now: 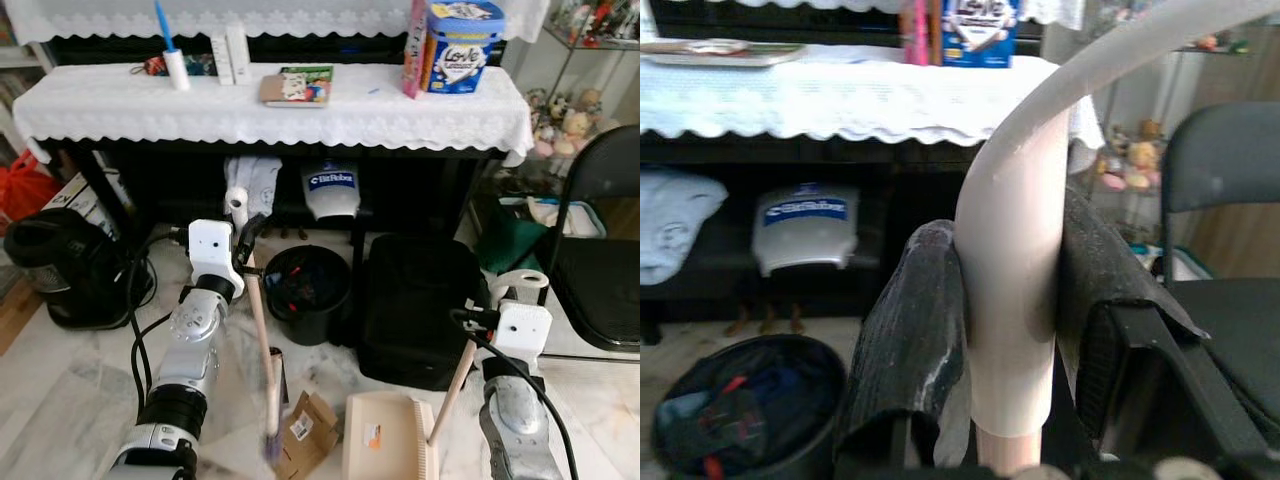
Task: Sweep floor
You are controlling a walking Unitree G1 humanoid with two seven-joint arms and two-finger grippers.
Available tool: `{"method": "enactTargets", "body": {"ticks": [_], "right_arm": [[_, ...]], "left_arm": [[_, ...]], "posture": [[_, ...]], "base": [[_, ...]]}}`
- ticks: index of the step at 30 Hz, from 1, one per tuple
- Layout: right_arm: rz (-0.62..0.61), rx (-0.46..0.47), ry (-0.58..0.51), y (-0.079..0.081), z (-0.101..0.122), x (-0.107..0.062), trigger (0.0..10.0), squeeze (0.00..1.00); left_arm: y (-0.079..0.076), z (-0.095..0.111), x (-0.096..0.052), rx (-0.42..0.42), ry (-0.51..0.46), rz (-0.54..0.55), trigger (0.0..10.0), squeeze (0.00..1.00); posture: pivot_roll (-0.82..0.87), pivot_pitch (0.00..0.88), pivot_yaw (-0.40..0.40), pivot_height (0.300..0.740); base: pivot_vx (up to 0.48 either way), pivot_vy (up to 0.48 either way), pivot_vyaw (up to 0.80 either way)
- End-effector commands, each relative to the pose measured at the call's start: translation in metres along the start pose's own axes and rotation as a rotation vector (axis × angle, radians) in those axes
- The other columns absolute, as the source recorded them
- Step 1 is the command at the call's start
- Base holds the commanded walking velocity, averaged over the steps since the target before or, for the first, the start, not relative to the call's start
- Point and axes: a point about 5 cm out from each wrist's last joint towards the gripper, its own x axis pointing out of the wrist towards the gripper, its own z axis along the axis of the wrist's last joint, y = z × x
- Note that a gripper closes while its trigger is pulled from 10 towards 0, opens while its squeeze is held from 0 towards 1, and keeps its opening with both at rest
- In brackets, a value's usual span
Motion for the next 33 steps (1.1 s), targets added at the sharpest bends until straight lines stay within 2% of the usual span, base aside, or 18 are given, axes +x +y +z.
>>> {"method": "enactTargets", "body": {"ticks": [1,10,17,22,33], "right_arm": [[0.003,0.008,-0.050,0.001,0.009,0.002,10.0,0.00],[-0.002,0.018,-0.049,0.000,0.010,0.004,10.0,0.00],[0.001,0.018,-0.062,0.000,0.012,0.004,10.0,0.00],[0.007,0.019,-0.065,0.002,0.013,0.004,10.0,0.00],[0.013,0.020,-0.050,0.005,0.009,0.002,10.0,0.00]], "left_arm": [[0.004,0.006,0.002,0.018,-0.036,0.013,10.0,0.00],[0.001,0.005,0.003,0.014,-0.037,0.003,10.0,0.00],[-0.001,0.004,0.003,0.013,-0.036,-0.007,10.0,0.00],[-0.001,0.004,0.004,0.012,-0.039,-0.009,10.0,0.00],[-0.003,-0.006,-0.002,0.001,-0.001,-0.017,10.0,0.00]], "posture": [[-0.12,0.000,0.026,0.740],[-0.13,0.000,0.030,0.740],[-0.13,0.000,0.034,0.740],[-0.12,0.000,0.032,0.740],[-0.12,0.000,0.034,0.740]], "base": [[0.000,0.364,0.00],[0.000,0.364,0.00],[0.000,0.365,-0.70],[0.000,0.342,0.00],[0.000,0.000,0.00]]}}
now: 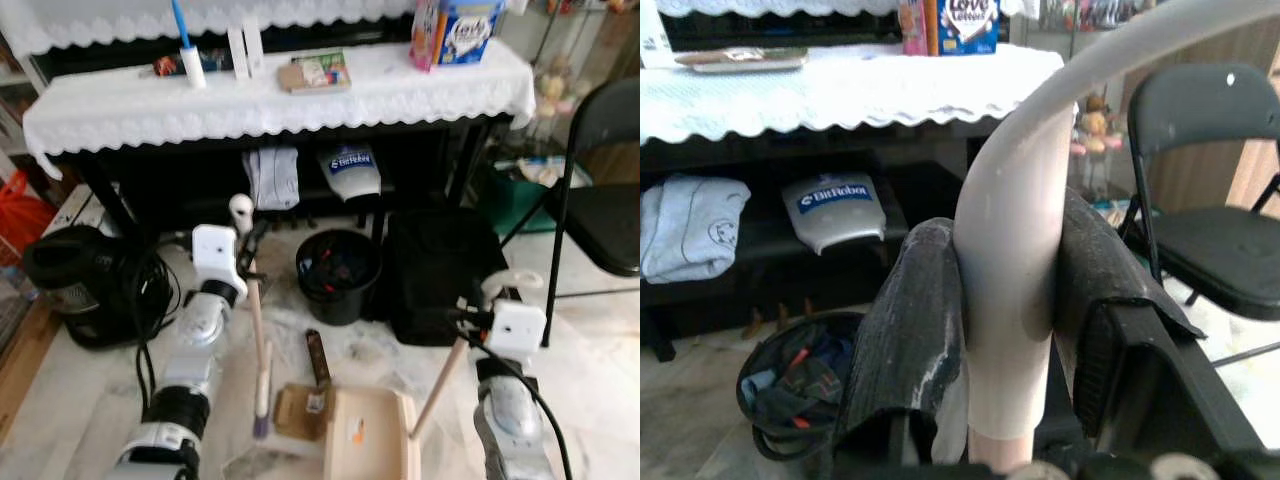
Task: Sweep floor
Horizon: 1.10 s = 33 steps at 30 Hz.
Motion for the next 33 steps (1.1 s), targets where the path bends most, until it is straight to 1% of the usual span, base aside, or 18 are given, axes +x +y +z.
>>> {"method": "enactTargets", "body": {"ticks": [1,7,9,12,18,24,29,33], "right_arm": [[0.004,-0.007,-0.037,0.001,0.007,0.004,10.0,0.00],[-0.017,-0.040,-0.015,-0.007,0.003,0.003,10.0,0.00],[-0.040,-0.065,-0.017,-0.015,0.003,0.004,10.0,0.00],[-0.047,-0.075,-0.020,-0.020,0.004,0.007,10.0,0.00],[-0.037,-0.077,-0.025,-0.020,0.005,0.008,10.0,0.00],[0.004,-0.090,-0.026,-0.012,0.004,0.008,10.0,0.00],[0.009,-0.092,-0.026,-0.012,0.005,0.009,10.0,0.00],[0.032,-0.111,-0.023,-0.010,0.004,0.009,10.0,0.00]], "left_arm": [[0.006,0.002,-0.001,0.004,-0.021,0.014,10.0,0.00],[0.011,-0.003,-0.005,0.017,0.003,0.039,10.0,0.00],[0.014,-0.006,-0.008,0.021,0.013,0.052,10.0,0.00],[0.018,-0.010,-0.012,0.025,0.028,0.067,10.0,0.00],[0.021,-0.013,-0.017,0.031,0.039,0.088,10.0,0.00],[0.025,-0.017,-0.020,0.041,0.056,0.109,10.0,0.00],[0.028,-0.017,-0.020,0.041,0.054,0.126,10.0,0.00],[0.035,-0.017,-0.021,0.040,0.056,0.156,10.0,0.00]], "posture": [[-0.12,0.000,0.036,0.740],[-0.11,0.000,0.034,0.740],[-0.11,0.000,0.033,0.740],[-0.11,0.000,0.033,0.740],[-0.11,0.000,0.031,0.740],[-0.11,0.000,0.028,0.740],[-0.11,0.000,0.027,0.740],[-0.11,0.000,0.026,0.740]], "base": [[0.000,0.000,0.00],[0.000,0.000,0.00],[0.000,0.000,0.00],[0.000,0.000,0.00],[0.000,0.000,0.00],[0.000,0.000,0.00],[0.287,0.000,0.00],[0.323,0.000,0.17]]}}
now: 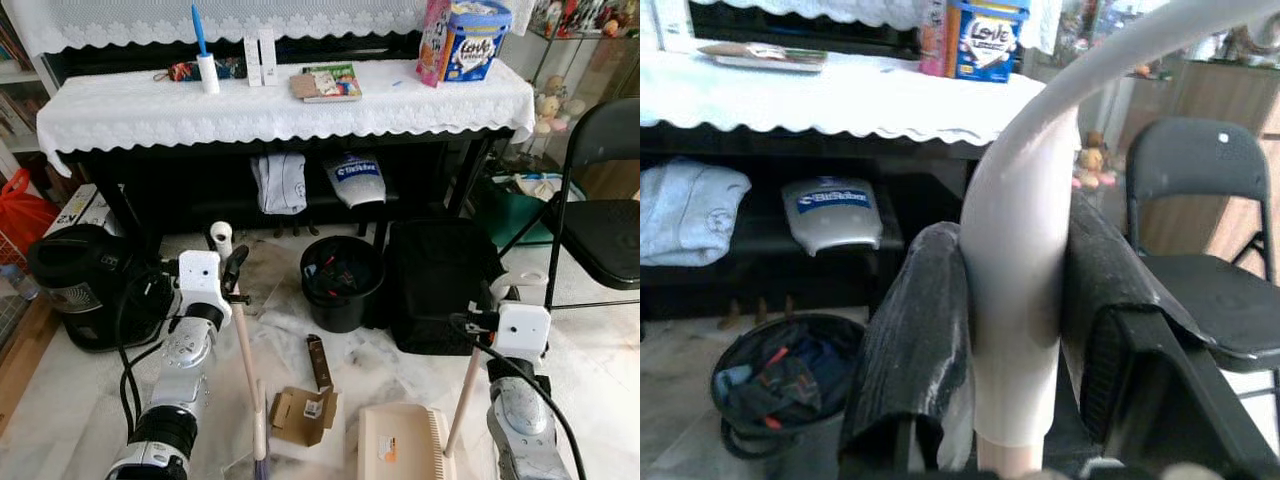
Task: Sweep floor
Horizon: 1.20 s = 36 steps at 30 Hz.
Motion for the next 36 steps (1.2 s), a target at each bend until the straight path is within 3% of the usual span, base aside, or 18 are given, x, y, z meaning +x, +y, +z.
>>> {"method": "enactTargets", "body": {"ticks": [1,14,29,36], "right_arm": [[0.014,-0.001,-0.036,0.002,0.007,0.005,10.0,0.00],[0.021,0.013,-0.038,0.003,0.007,0.003,10.0,0.00],[0.018,0.008,0.034,-0.002,-0.011,-0.012,10.0,0.00],[0.018,0.008,0.045,-0.002,-0.013,-0.017,10.0,0.00]], "left_arm": [[0.008,0.006,0.003,0.018,-0.032,0.026,10.0,0.00],[0.019,0.008,0.005,0.034,-0.037,0.056,10.0,0.00],[0.032,0.009,0.007,0.084,-0.034,0.060,10.0,0.00],[0.030,0.004,0.005,0.089,-0.018,0.045,10.0,0.00]], "posture": [[-0.11,0.000,0.024,0.740],[-0.12,0.000,0.025,0.740],[-0.12,0.000,0.018,0.740],[-0.13,0.000,0.015,0.740]], "base": [[0.337,0.000,0.80],[0.345,0.000,0.11],[0.000,0.000,0.00],[0.000,0.000,0.00]]}}
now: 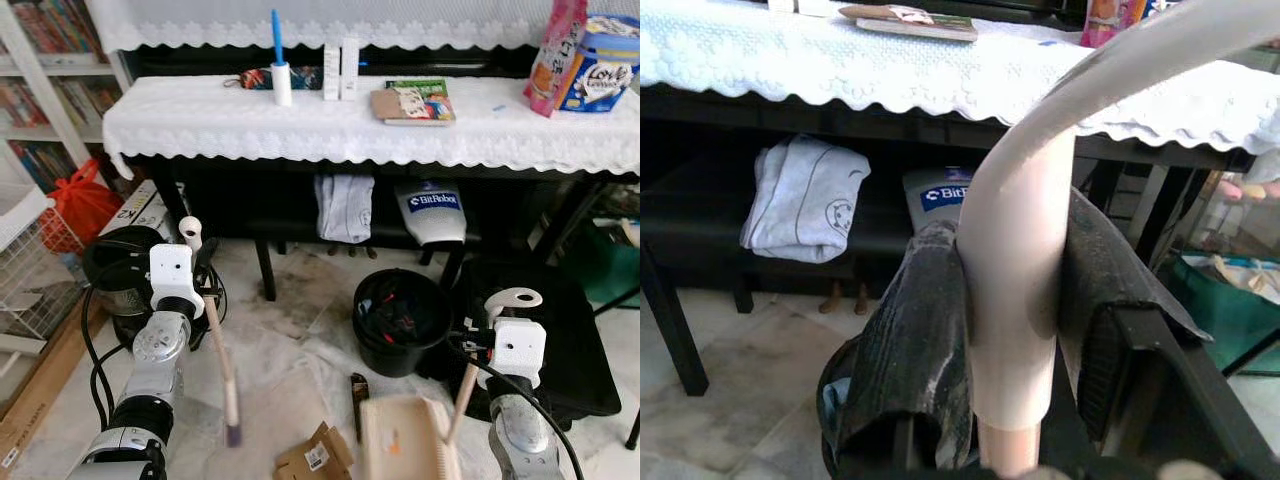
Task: Sweep floor
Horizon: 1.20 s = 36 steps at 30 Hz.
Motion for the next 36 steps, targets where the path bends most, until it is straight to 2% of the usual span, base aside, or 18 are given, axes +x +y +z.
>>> {"method": "enactTargets", "body": {"ticks": [1,10,15,20,24,28,32,36], "right_arm": [[-0.007,0.010,-0.020,-0.001,0.004,0.001,10.0,0.00],[0.001,0.008,-0.010,0.000,0.002,-0.004,10.0,0.00],[-0.017,-0.002,0.030,-0.004,-0.010,-0.014,10.0,0.00],[-0.020,-0.002,0.041,-0.003,-0.011,-0.022,10.0,0.00],[-0.030,0.006,0.017,-0.002,-0.004,-0.031,10.0,0.00],[-0.086,-0.009,-0.028,-0.009,0.006,-0.038,10.0,0.00],[-0.147,-0.001,-0.161,-0.019,0.037,-0.032,10.0,0.00],[-0.167,-0.019,-0.196,-0.025,0.050,-0.026,10.0,0.00]], "left_arm": [[-0.001,0.005,0.002,0.021,-0.027,-0.012,10.0,0.00],[0.001,0.001,0.000,0.033,-0.018,0.006,10.0,0.00],[0.002,-0.002,-0.002,0.043,-0.003,0.008,10.0,0.00],[0.002,-0.001,-0.001,0.030,-0.010,0.013,10.0,0.00],[0.001,0.000,0.000,0.004,-0.017,0.019,10.0,0.00],[-0.001,0.001,0.000,-0.006,-0.027,0.013,10.0,0.00],[-0.004,0.003,0.001,-0.016,-0.037,0.004,10.0,0.00],[-0.005,0.004,0.002,-0.025,-0.040,0.000,10.0,0.00]], "posture": [[-0.13,0.000,0.015,0.740],[-0.13,0.005,0.016,0.740],[-0.14,0.038,0.026,0.740],[-0.14,0.041,0.017,0.740],[-0.15,0.039,0.016,0.740],[-0.15,0.030,0.019,0.740],[-0.16,0.018,0.024,0.740],[-0.17,0.013,0.024,0.740]], "base": [[0.000,0.000,0.00],[0.000,0.000,0.00],[0.000,0.000,0.00],[0.000,0.000,0.00],[0.000,0.000,0.00],[0.000,0.000,0.00],[0.000,0.000,0.00],[0.000,0.000,0.00]]}}
